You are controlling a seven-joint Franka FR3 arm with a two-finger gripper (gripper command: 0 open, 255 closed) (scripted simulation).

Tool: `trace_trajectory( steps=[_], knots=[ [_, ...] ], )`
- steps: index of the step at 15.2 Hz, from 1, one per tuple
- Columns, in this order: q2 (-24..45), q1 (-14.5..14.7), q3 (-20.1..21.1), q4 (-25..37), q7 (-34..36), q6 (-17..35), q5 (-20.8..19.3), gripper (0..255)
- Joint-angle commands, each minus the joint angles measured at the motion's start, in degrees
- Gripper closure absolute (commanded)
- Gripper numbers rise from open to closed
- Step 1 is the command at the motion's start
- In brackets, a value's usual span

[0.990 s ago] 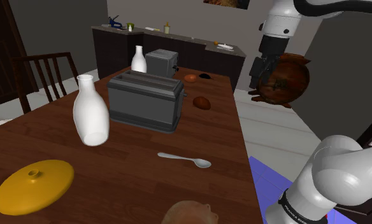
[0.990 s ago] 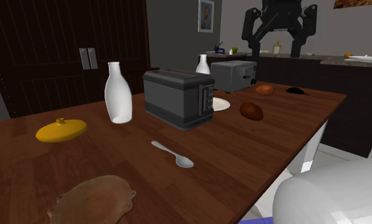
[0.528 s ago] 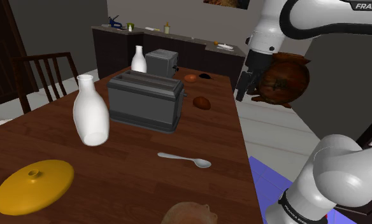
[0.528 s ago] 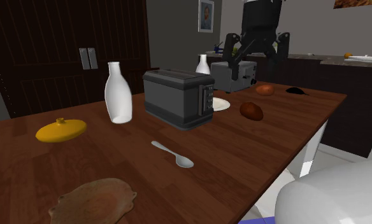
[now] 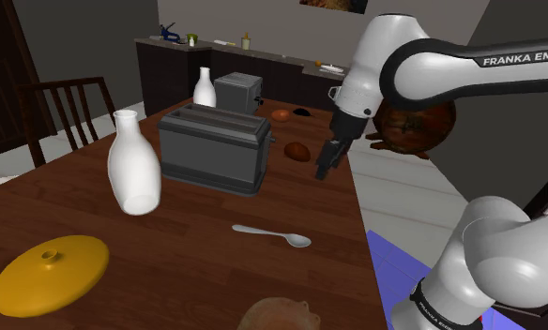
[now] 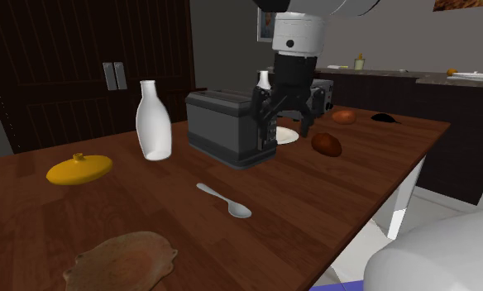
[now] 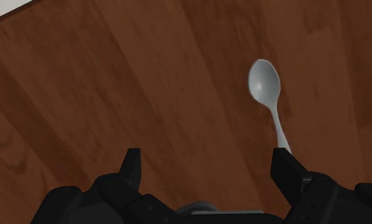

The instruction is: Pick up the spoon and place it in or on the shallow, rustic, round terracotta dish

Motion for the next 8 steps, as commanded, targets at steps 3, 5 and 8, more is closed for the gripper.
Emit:
trace_trajectory(
  steps=[3,5,8],
  knots=[
    [3.57,3.11,1.23,-3.14,-1.27,8.94,2.80,0],
    [6.02,4.83,1.98,-4.33,-1.89,13.64,4.32,0],
    [10.35,7.52,3.09,-5.52,-3.03,20.79,6.71,0]
  ],
)
